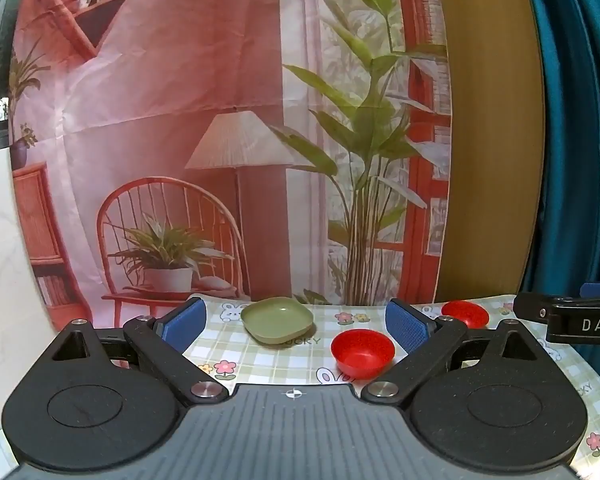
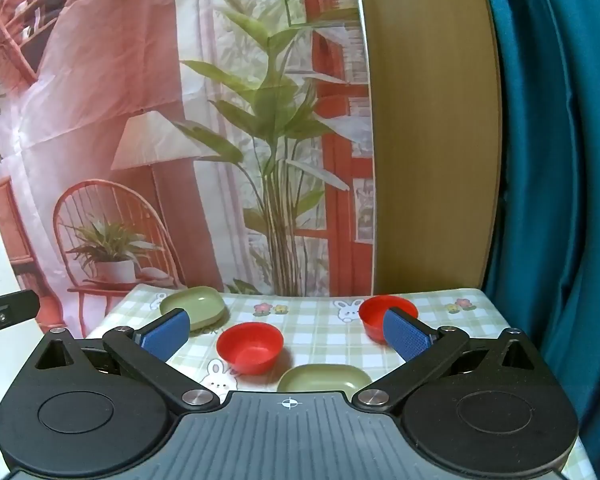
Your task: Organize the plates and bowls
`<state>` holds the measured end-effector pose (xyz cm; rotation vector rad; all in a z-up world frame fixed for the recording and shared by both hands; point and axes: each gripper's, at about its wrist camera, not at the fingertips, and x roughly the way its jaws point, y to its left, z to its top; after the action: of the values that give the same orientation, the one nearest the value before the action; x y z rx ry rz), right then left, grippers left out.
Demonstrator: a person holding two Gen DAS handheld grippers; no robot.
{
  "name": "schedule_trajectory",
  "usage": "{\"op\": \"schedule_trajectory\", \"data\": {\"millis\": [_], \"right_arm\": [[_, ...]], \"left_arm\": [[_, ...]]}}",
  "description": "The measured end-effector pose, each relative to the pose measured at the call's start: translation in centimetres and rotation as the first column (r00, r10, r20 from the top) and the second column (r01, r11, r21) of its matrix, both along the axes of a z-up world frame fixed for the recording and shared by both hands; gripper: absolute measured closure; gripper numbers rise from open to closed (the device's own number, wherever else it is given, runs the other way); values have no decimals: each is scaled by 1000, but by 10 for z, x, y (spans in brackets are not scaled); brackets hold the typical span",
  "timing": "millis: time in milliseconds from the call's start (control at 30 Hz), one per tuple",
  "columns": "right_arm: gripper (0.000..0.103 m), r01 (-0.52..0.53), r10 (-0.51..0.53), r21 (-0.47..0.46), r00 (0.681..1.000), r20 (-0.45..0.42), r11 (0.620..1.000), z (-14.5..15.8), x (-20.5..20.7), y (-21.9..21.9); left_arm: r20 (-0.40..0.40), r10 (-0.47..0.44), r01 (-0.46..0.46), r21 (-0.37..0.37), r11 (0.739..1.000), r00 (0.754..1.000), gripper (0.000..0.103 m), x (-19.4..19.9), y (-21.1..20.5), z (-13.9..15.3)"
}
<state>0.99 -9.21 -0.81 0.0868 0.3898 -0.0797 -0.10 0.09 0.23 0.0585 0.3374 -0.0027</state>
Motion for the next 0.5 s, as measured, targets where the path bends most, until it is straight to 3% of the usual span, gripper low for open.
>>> {"op": "schedule_trajectory", "data": {"millis": [500], "right_arm": [[0,1,-1,-1,1000,3,1000,1,-1,0]], "left_arm": [[3,-3,3,0,1000,1000,5,0,-2,0]]}}
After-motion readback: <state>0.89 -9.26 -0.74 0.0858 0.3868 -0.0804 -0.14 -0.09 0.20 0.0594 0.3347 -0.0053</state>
